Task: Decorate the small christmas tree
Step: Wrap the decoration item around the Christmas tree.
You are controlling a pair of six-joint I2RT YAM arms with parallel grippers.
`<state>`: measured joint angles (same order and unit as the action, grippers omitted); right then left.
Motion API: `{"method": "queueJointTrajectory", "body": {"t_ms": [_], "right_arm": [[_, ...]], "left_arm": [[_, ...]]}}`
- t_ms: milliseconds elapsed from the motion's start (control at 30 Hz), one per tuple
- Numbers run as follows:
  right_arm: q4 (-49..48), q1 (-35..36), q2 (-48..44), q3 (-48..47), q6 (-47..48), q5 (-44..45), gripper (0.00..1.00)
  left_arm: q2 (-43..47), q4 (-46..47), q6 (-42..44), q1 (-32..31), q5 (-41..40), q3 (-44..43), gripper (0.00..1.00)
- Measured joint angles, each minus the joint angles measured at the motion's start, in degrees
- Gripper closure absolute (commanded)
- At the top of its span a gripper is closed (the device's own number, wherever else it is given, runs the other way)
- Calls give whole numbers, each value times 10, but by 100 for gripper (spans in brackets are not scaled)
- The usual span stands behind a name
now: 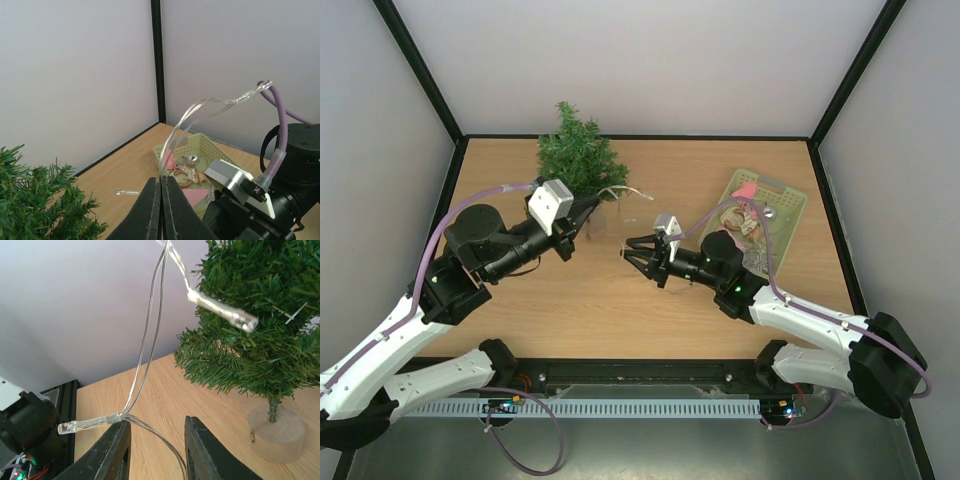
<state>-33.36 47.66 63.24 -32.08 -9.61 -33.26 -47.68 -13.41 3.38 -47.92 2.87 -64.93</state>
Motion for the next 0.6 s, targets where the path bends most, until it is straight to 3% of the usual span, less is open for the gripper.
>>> {"method": "queueJointTrajectory", "body": {"t_ms": [333, 500, 600], "right_arm": [[-4, 0, 17, 10, 7, 7, 68], [-4, 0, 24, 16, 17, 16, 75], [-3, 0, 24, 21, 23, 20, 68]], "left_arm": [[0, 3, -2, 0, 1, 0, 98], [0, 3, -2, 0, 1, 0, 98], [0, 3, -2, 0, 1, 0, 98]]}}
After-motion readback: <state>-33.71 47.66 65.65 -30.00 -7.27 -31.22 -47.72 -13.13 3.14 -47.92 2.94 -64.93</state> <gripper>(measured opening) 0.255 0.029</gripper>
